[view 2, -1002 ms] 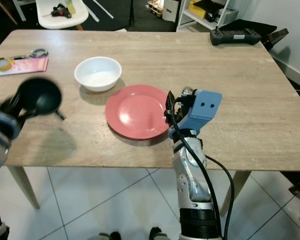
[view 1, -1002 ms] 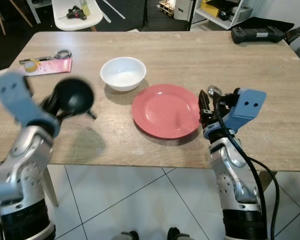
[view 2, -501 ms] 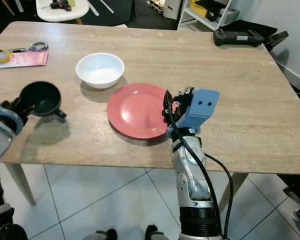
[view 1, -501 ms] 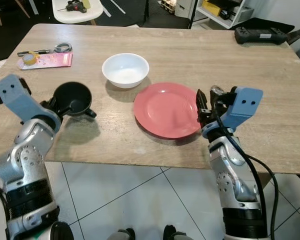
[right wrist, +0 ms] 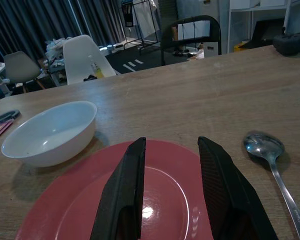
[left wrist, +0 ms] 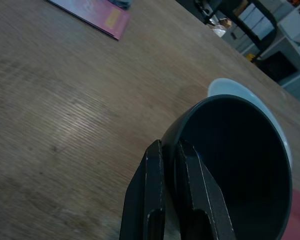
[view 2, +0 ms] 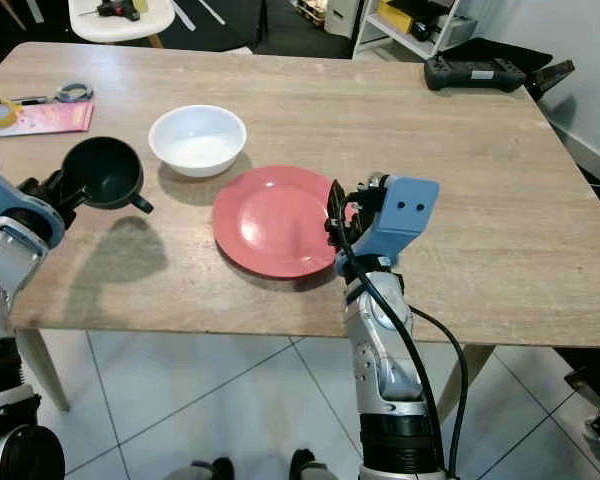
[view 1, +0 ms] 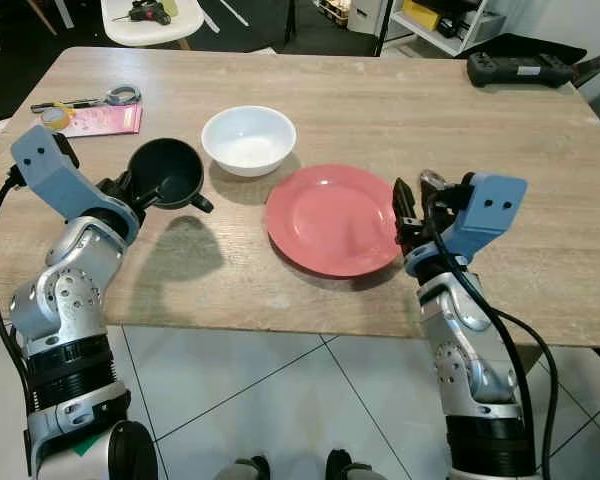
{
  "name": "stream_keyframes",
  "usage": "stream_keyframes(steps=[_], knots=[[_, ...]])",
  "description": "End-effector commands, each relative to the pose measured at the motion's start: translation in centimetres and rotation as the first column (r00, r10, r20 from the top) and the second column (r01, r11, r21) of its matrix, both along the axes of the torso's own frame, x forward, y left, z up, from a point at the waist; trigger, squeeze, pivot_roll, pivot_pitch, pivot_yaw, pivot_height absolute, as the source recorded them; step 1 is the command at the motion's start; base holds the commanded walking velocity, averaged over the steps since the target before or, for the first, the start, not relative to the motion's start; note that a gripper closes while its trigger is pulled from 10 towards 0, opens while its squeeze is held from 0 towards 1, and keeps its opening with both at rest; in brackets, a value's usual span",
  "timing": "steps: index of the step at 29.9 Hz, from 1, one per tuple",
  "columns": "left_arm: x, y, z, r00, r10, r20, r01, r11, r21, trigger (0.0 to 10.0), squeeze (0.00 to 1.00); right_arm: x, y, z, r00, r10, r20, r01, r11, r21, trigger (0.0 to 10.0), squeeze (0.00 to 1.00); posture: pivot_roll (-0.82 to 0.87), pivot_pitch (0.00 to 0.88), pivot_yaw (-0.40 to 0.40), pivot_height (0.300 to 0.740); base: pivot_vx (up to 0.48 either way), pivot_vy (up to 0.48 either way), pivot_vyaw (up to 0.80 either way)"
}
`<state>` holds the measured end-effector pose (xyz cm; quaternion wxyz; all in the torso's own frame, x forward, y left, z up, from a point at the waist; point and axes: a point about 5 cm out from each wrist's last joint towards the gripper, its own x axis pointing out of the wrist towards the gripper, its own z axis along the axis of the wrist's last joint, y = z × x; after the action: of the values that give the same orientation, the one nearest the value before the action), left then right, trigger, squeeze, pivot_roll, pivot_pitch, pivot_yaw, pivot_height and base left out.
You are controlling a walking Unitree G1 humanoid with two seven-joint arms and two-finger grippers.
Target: Setting the table
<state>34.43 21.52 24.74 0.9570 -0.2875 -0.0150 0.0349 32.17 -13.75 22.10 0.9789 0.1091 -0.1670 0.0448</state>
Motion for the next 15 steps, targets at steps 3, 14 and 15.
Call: stream_keyframes(steps=[3, 14, 15], knots=[[0.1, -0.4, -0.4, 0.999, -0.013, -0.032, 0.012, 1.0, -0.027, 10.0, 0.0, -0.1, 0.0, -0.1, 1.0, 0.007, -0.006, -0.007, 1.0, -0.004, 10.0, 0.0, 0.09, 0.165, 0.066, 0.74, 0.0, 0.0, 0.0], [0.2, -0.3, -1.7, 0.996, 0.017, -0.084, -0.02, 0.999, -0.042, 6.5, 0.0, -0.1, 0.1, 0.0, 1.0, 0.011, -0.006, -0.011, 1.0, -0.004, 10.0, 0.0, 0.09, 0.165, 0.064, 0.74, 0.0, 0.0, 0.0], [0.2, -0.3, -1.8, 0.996, 0.017, -0.085, -0.02, 0.999, -0.039, 10.0, 0.0, -0.1, 0.1, 0.0, 1.0, 0.011, -0.006, -0.011, 1.0, -0.004, 10.0, 0.0, 0.09, 0.165, 0.064, 0.74, 0.0, 0.0, 0.0]])
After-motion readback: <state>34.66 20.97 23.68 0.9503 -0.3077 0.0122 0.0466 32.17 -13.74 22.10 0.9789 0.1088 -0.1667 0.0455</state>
